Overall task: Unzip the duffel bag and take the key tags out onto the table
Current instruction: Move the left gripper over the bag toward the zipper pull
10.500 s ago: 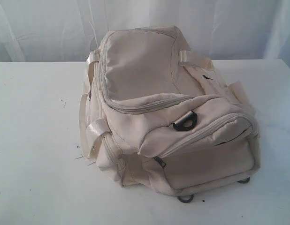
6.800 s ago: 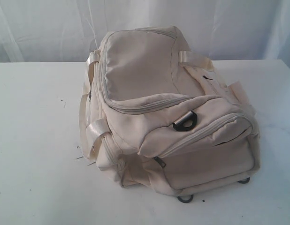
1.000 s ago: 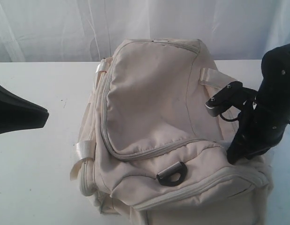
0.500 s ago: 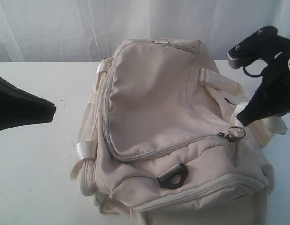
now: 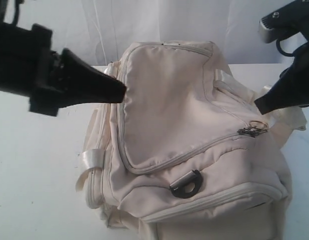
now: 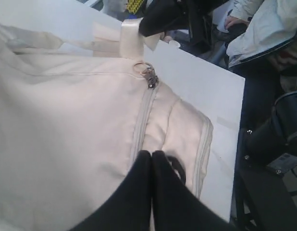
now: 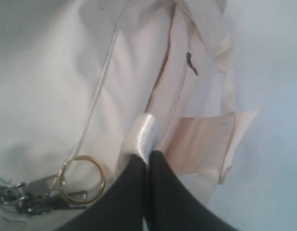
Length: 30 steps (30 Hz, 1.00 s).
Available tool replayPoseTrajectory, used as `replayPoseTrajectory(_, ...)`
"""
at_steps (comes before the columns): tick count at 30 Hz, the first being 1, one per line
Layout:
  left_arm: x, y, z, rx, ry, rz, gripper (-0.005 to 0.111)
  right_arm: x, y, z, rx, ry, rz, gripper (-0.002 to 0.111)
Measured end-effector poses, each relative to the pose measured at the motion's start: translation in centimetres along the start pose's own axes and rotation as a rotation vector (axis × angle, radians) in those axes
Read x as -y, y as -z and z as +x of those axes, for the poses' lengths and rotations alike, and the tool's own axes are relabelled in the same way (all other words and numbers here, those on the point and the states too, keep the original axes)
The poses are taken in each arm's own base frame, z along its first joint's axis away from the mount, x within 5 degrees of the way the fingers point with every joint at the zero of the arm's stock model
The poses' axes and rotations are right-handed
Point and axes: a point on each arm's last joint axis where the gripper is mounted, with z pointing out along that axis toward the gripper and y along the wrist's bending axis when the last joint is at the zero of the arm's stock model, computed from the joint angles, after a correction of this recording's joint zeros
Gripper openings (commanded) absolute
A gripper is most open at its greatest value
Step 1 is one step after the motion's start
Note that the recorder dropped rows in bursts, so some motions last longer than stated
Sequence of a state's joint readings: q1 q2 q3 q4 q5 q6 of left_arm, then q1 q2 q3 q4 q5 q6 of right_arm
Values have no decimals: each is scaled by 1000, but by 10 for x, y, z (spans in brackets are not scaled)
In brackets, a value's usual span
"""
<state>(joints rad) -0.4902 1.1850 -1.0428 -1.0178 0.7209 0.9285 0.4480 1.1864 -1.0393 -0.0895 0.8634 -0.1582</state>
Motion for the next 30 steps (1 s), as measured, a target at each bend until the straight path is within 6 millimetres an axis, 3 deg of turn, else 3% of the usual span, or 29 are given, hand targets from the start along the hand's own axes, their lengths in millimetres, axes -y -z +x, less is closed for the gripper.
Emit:
replayPoseTrajectory(7,-16,-99,-40,-223,-121,8,0,-5,1,-1,9,-185,-58,0)
replayPoseTrajectory(10,-25,-129,-55,-260,-152,16,3,-4,2,-1,12,-221,-49,0)
replayPoseTrajectory(12,-30,-139,-60,-265,-162,25,22,1,7,1,23,-274,5,0)
replayPoseTrajectory(15,-37,-151,-54,-284,-185,35,62,12,17,5,48,-424,132,0)
replayPoseTrajectory(17,-37,-156,-53,-273,-203,65,74,14,20,8,55,-490,159,0)
replayPoseTrajectory(20,-35,-160,-54,-238,-222,107,80,14,19,9,55,-518,157,0)
replayPoseTrajectory(30,-31,-171,-65,-89,-240,74,80,13,19,10,81,-592,149,0)
